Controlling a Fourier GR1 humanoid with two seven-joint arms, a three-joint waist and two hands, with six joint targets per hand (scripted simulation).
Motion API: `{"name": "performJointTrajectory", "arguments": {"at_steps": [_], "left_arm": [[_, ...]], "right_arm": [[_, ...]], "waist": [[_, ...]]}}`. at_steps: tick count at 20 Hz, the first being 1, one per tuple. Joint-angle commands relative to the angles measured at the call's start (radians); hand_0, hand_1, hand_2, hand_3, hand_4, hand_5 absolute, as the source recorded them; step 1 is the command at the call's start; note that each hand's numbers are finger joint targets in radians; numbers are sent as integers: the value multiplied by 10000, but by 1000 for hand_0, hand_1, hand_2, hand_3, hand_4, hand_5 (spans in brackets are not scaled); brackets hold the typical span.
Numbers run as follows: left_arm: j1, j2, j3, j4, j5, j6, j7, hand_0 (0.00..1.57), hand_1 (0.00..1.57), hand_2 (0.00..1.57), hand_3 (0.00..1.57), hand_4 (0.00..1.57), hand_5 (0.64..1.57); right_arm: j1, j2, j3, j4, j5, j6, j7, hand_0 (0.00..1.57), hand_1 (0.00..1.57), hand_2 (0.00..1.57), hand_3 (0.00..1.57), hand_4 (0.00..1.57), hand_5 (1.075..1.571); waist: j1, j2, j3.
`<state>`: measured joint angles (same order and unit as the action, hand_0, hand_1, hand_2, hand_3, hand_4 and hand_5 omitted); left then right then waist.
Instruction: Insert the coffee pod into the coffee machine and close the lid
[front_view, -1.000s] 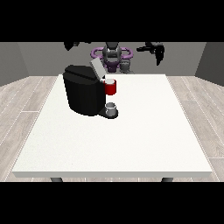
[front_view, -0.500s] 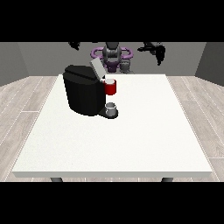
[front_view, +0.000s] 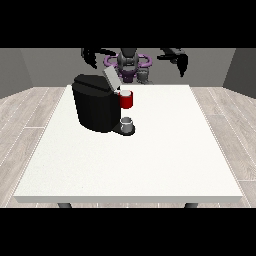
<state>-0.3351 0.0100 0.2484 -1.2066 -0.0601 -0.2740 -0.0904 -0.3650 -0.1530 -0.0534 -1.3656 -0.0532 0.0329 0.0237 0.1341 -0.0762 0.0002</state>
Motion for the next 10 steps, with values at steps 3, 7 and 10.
{"name": "performJointTrajectory", "arguments": {"at_steps": [3,7,10], "left_arm": [[240,24,-517,-978,113,439,354,0,0,0,0,0,1571],[832,519,-401,-1267,425,238,232,0,0,0,0,0,1571],[751,403,-450,-1116,209,687,-318,0,0,0,0,0,1571]], "right_arm": [[-1107,-142,-579,1072,-392,264,-85,0,0,0,0,0,1571],[-1287,-44,-243,1268,-50,362,-112,0,0,0,0,0,1571],[-1716,226,-13,1446,257,6,97,0,0,0,0,0,1571]], "waist": [[-22,747,-1],[-274,776,-3],[-357,1028,-4]]}}
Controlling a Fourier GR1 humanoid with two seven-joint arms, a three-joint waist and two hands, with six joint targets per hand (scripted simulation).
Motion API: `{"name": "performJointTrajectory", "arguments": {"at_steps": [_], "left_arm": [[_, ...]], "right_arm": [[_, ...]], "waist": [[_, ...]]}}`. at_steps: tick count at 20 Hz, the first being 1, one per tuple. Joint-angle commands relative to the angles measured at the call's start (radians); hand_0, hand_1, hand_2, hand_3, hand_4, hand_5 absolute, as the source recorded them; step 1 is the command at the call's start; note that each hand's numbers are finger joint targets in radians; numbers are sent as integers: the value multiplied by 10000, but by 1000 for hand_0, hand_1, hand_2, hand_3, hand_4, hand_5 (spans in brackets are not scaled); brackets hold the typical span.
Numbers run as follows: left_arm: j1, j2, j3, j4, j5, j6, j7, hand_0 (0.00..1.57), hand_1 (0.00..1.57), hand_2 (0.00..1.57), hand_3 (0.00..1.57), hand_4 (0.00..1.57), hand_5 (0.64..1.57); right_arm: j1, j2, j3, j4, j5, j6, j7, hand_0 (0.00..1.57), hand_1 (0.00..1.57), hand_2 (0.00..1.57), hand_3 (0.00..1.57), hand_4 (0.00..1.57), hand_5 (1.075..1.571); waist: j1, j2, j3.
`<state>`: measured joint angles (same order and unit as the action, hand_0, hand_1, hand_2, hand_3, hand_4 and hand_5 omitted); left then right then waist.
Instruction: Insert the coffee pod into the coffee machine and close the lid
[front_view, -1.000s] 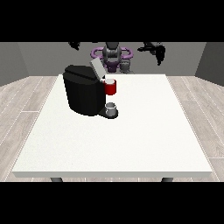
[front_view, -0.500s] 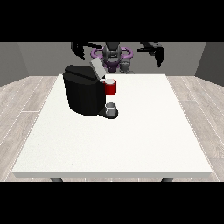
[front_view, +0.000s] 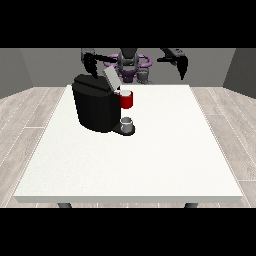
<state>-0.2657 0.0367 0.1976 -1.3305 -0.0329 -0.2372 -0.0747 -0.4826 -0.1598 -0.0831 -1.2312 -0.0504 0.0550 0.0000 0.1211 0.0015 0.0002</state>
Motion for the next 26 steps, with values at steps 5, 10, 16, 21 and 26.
{"name": "performJointTrajectory", "arguments": {"at_steps": [5,10,16,21,26], "left_arm": [[101,144,-160,-989,525,188,518,0,0,0,0,0,1571],[474,445,-182,-541,290,307,69,0,0,0,0,0,1571],[375,781,-49,-727,770,-4,251,0,0,0,0,0,1571],[482,627,-61,-330,612,330,-406,0,0,0,0,0,1571],[278,553,-483,-889,361,566,0,0,0,0,0,158,1571]], "right_arm": [[-813,-164,-240,1168,142,341,-732,0,0,0,0,0,1571],[-1188,143,52,1032,366,82,183,0,0,0,0,0,1571],[-1547,-9,-148,1848,671,-19,-715,0,0,0,0,0,1571],[-1456,20,63,1919,706,419,-1027,0,0,0,0,0,1571],[-2001,-45,-79,2498,892,177,-1141,0,0,0,0,77,1571]], "waist": [[115,406,0],[-168,185,-3],[173,583,-2],[-75,783,-3],[354,916,-1]]}}
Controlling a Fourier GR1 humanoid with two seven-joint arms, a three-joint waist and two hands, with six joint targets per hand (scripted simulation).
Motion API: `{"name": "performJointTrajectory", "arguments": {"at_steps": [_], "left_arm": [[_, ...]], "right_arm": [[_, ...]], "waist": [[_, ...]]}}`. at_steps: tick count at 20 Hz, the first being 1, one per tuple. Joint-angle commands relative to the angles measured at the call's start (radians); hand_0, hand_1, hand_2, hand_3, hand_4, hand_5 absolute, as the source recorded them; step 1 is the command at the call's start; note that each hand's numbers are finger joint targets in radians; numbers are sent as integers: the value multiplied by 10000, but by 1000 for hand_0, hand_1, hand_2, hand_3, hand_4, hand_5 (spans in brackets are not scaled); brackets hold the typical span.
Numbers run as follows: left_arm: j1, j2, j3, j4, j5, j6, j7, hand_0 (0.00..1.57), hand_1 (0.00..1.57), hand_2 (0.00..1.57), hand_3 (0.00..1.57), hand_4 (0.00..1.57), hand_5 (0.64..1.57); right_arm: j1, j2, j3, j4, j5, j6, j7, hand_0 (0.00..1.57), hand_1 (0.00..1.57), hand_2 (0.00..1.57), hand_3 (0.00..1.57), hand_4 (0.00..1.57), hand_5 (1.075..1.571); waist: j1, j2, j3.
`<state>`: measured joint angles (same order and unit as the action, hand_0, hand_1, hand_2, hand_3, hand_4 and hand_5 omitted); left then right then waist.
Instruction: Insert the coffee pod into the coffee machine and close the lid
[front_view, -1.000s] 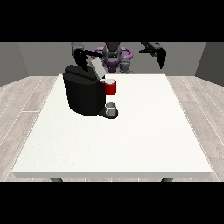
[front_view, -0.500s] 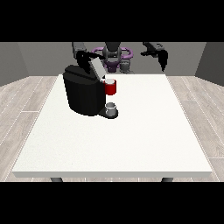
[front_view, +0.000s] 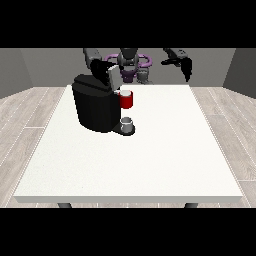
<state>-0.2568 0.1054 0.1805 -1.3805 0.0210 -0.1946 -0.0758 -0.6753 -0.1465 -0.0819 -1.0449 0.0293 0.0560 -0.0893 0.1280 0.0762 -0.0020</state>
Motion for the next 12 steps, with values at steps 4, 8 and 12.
{"name": "performJointTrajectory", "arguments": {"at_steps": [4,8,12], "left_arm": [[-288,430,412,700,316,-134,-240,0,0,0,0,156,1571],[-164,483,127,228,483,-540,-186,0,0,0,0,167,1571],[-296,227,-91,13,244,2,-2,0,0,0,0,0,1571]], "right_arm": [[-904,369,559,28,467,-86,750,0,0,0,0,214,1571],[-1255,96,341,513,719,-196,347,0,0,0,0,215,1571],[-1296,65,508,676,956,61,265,0,0,0,0,124,1571]], "waist": [[-99,72,17],[416,188,20],[246,46,21]]}}
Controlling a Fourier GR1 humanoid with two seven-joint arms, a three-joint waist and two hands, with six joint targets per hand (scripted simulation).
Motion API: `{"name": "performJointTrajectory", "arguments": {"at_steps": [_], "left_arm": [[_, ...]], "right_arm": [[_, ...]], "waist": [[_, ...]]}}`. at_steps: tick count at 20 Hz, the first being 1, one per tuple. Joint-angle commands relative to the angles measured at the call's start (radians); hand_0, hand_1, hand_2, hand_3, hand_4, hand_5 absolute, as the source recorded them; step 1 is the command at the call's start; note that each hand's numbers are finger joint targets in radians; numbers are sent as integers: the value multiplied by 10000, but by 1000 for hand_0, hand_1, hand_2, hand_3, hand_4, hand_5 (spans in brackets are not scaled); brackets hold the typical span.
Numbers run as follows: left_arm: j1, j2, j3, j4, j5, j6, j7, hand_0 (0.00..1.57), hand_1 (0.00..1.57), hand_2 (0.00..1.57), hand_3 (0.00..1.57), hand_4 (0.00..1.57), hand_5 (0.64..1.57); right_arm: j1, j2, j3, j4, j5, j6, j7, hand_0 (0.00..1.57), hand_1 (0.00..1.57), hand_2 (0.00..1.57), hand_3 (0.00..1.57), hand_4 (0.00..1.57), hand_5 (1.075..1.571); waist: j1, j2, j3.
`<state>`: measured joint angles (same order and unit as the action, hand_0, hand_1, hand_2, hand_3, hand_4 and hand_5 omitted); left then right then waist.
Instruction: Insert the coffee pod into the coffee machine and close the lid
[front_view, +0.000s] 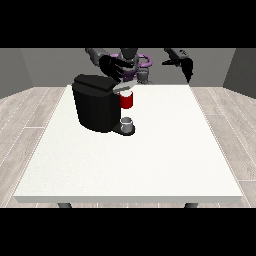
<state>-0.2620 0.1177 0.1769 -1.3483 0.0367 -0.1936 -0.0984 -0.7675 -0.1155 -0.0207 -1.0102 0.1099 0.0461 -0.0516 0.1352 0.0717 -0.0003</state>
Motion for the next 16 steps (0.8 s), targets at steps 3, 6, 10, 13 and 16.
{"name": "performJointTrajectory", "arguments": {"at_steps": [3,6,10,13,16], "left_arm": [[152,-109,-198,-41,-57,-16,-754,0,0,0,0,182,1571],[441,-352,-415,-197,-208,198,-876,0,0,0,0,165,1571],[789,-640,-763,-68,-288,94,-1182,0,0,0,0,192,1571],[840,-788,-716,-232,-199,353,-854,0,0,0,0,192,1571],[676,-365,-153,287,-6,388,-659,0,0,0,0,192,1571]], "right_arm": [[-259,198,128,150,341,-108,-247,0,0,0,0,142,1571],[-226,317,-9,97,67,128,-126,0,0,0,0,125,1571],[-78,1048,461,-270,57,203,-131,0,0,0,0,132,1571],[1054,1135,846,-665,-519,595,-1177,0,0,0,0,352,1571],[2178,1145,1314,-1416,-1512,511,-1203,0,0,0,0,286,1571]], "waist": [[-33,24,1],[-122,-269,2],[-325,-714,1],[-484,-1004,4],[-1135,-1443,4]]}}
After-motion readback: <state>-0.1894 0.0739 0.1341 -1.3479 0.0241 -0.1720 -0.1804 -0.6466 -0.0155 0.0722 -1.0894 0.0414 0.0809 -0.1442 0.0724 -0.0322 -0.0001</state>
